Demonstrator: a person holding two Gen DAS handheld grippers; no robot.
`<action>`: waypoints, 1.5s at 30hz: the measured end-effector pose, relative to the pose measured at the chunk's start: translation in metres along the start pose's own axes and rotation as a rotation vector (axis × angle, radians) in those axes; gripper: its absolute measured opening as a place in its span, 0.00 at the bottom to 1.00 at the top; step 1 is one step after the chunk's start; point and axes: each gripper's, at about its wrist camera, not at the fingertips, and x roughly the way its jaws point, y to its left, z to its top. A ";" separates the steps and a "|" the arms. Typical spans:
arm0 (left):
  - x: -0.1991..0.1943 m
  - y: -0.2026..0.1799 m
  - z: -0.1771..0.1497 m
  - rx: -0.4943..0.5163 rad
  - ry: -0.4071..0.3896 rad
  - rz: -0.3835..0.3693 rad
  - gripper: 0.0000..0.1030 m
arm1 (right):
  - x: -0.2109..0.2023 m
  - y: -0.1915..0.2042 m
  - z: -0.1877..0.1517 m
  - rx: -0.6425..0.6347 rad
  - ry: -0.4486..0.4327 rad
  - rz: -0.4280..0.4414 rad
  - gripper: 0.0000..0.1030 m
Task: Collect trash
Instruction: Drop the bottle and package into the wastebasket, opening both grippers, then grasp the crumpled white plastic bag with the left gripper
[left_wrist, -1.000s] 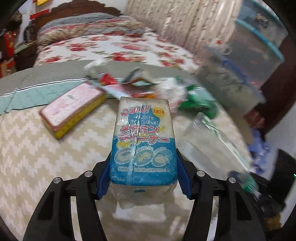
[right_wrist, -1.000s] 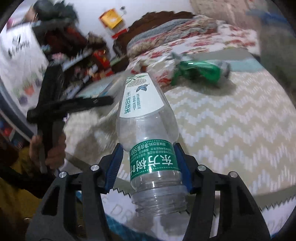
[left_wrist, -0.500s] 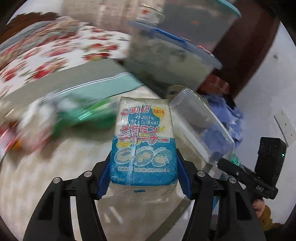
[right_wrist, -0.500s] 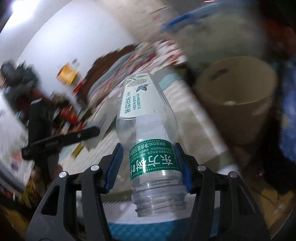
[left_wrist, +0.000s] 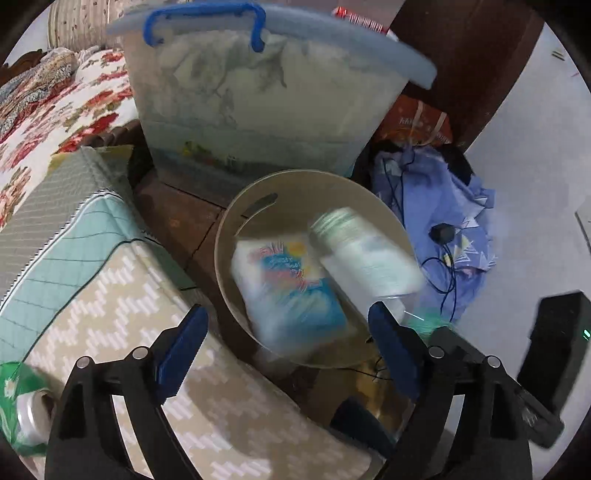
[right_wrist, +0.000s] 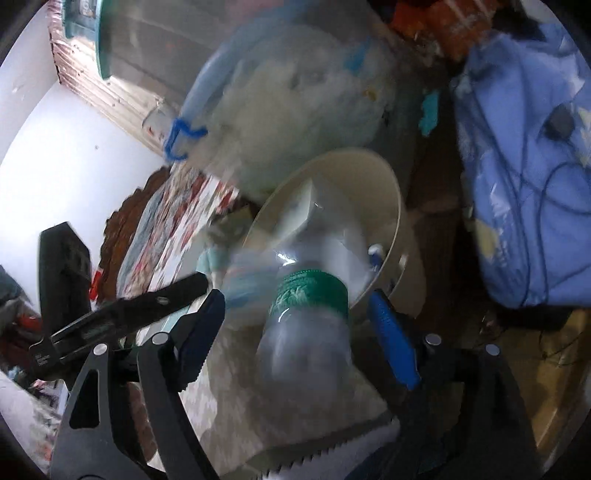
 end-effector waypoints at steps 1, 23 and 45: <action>0.000 0.000 -0.001 -0.005 0.001 -0.002 0.82 | -0.002 0.002 0.002 -0.015 -0.012 -0.001 0.78; -0.177 0.196 -0.272 -0.299 -0.157 0.177 0.81 | 0.050 0.173 -0.090 -0.393 0.233 0.247 0.63; -0.241 0.255 -0.342 -0.504 -0.391 0.154 0.80 | 0.228 0.362 -0.174 -0.723 0.937 0.355 0.62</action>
